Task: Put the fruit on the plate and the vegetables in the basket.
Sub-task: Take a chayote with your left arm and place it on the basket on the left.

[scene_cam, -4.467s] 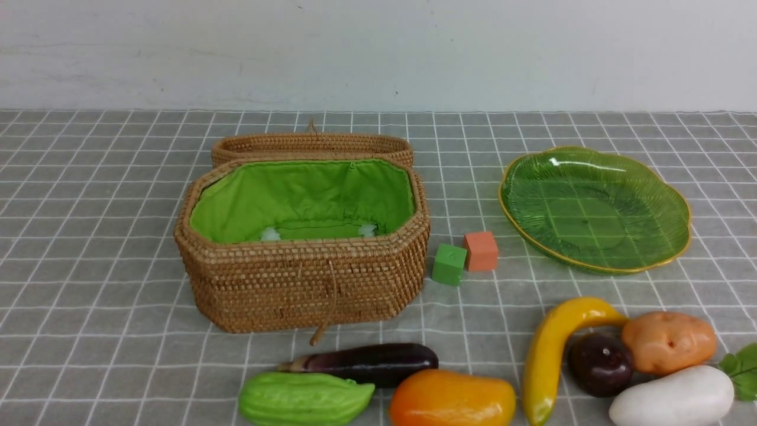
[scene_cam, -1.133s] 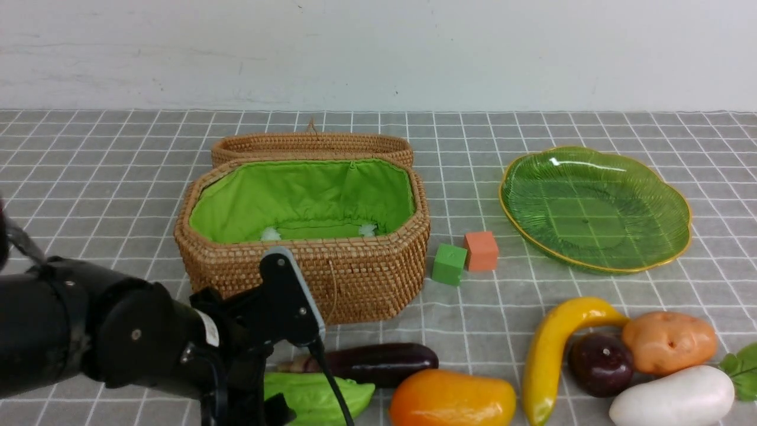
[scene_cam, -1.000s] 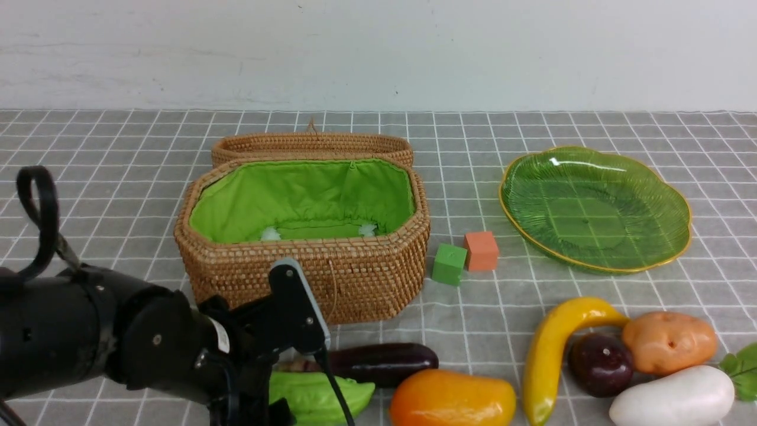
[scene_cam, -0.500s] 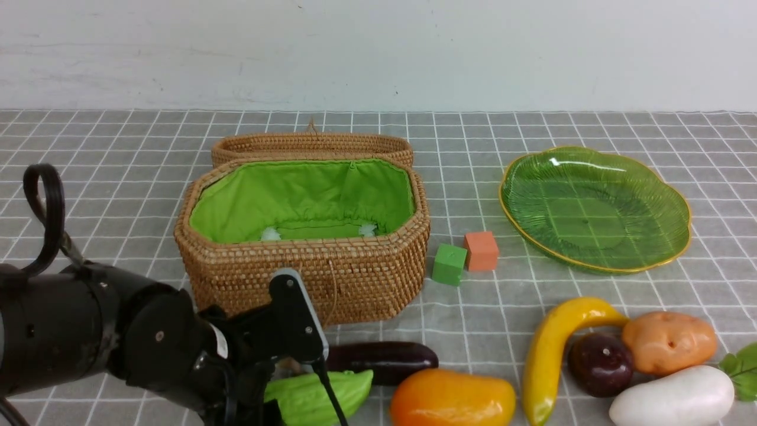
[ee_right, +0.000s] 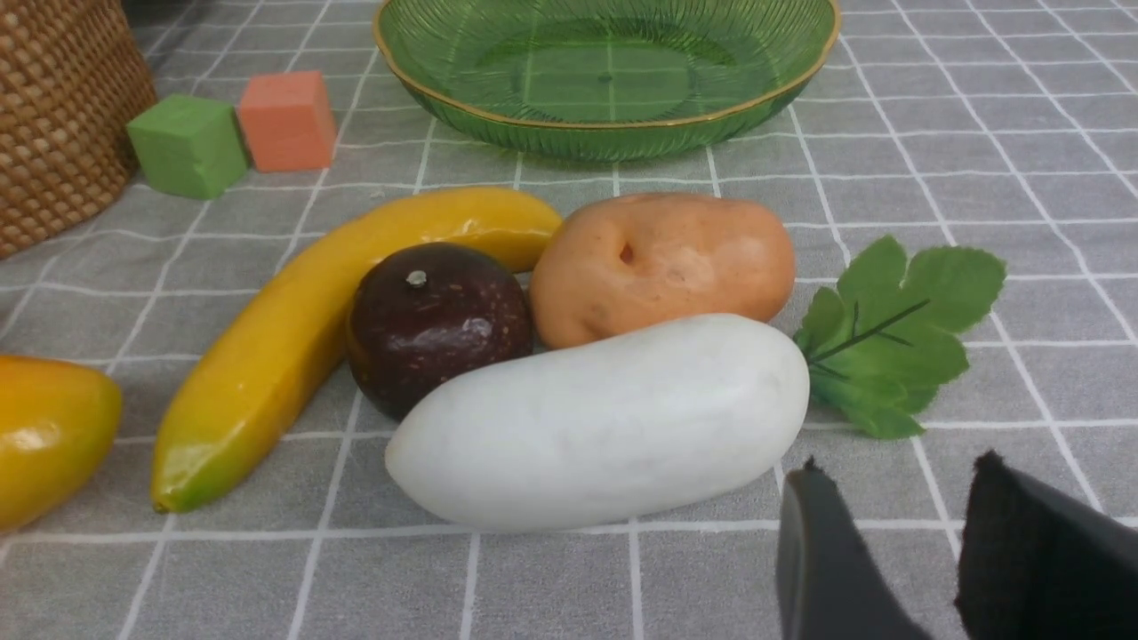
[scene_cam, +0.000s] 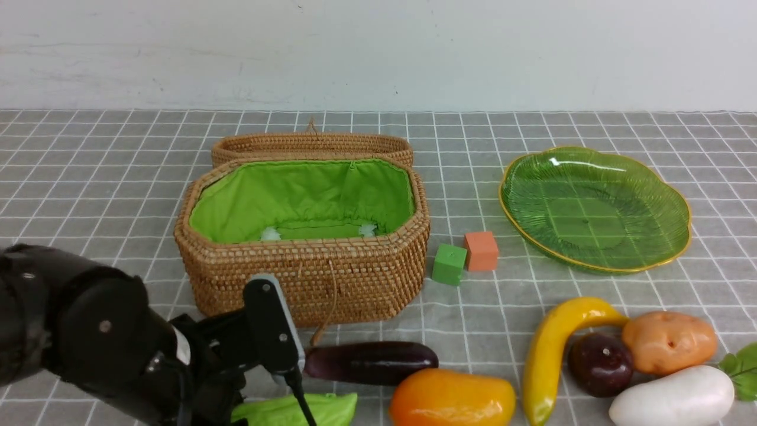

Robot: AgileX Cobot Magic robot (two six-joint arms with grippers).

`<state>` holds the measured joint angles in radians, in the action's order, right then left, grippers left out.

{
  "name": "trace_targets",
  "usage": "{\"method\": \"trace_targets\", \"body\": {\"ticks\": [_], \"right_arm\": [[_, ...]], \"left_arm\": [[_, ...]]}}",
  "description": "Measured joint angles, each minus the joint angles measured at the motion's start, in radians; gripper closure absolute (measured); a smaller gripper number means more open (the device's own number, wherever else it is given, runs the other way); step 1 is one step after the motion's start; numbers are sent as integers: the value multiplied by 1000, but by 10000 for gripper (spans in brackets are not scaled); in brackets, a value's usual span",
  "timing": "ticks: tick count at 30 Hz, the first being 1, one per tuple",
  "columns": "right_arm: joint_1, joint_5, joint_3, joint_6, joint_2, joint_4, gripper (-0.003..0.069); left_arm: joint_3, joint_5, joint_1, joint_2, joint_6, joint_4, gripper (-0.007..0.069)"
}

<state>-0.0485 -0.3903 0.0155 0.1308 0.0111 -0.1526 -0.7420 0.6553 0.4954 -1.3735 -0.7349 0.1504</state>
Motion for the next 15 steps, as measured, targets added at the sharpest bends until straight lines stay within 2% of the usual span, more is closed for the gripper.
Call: {"method": "trace_targets", "body": {"ticks": [4,8,12,15], "right_arm": [[0,0,0,0,0,0,417],[0,0,0,0,0,0,417],[0,0,0,0,0,0,417],[0,0,0,0,0,0,417]], "left_arm": [[-124,190,-86,69,-33,83,229],[-307,307,-170,78,-46,109,229],[-428,257,-227,72,-47,110,229],[-492,67,-250,42,-53,113,229]]}}
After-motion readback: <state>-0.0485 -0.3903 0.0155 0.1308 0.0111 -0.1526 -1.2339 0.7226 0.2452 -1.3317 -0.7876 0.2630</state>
